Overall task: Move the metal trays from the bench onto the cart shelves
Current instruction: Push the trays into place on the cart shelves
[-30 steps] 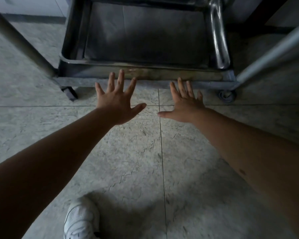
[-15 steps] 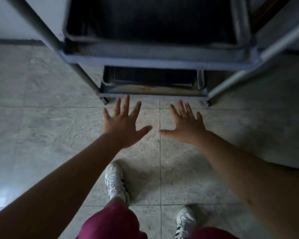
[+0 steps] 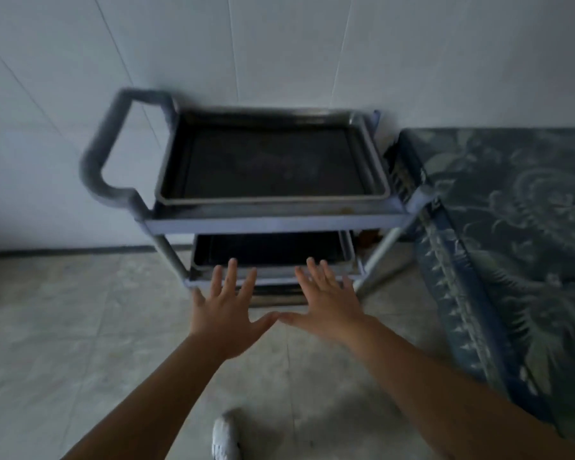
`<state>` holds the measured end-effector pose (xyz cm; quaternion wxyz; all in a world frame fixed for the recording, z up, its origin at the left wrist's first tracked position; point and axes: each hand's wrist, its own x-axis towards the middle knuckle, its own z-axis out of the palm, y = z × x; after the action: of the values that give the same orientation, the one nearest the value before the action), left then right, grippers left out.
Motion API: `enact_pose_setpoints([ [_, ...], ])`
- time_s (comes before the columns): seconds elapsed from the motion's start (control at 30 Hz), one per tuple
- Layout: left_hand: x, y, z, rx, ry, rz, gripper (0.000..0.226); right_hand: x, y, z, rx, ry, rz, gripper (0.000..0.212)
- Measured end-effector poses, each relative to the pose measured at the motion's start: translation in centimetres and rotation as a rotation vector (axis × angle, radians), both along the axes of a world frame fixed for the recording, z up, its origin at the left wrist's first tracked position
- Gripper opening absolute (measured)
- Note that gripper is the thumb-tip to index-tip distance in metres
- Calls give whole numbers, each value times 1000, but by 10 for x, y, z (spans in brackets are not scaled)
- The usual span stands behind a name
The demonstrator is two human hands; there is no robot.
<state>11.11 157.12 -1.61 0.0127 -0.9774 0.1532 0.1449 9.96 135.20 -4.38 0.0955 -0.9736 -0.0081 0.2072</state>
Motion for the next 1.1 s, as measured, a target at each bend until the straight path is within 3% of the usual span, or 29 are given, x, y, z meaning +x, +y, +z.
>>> enact_pose_setpoints([
  [0.23, 56, 29, 89, -14, -81, -20, 108, 51, 10, 101, -4, -155, -57, 117],
  [0.43, 100, 48, 124, -48, -172, -104, 107, 73, 22, 140, -70, -252, -77, 122],
  [0.73, 125, 46, 124, -63, -196, -167, 101, 86, 9, 145, -85, -250, -58, 122],
  [1.1, 142, 1, 92, -87, -146, -95, 103, 122, -35, 123, -59, -197, 51, 118],
])
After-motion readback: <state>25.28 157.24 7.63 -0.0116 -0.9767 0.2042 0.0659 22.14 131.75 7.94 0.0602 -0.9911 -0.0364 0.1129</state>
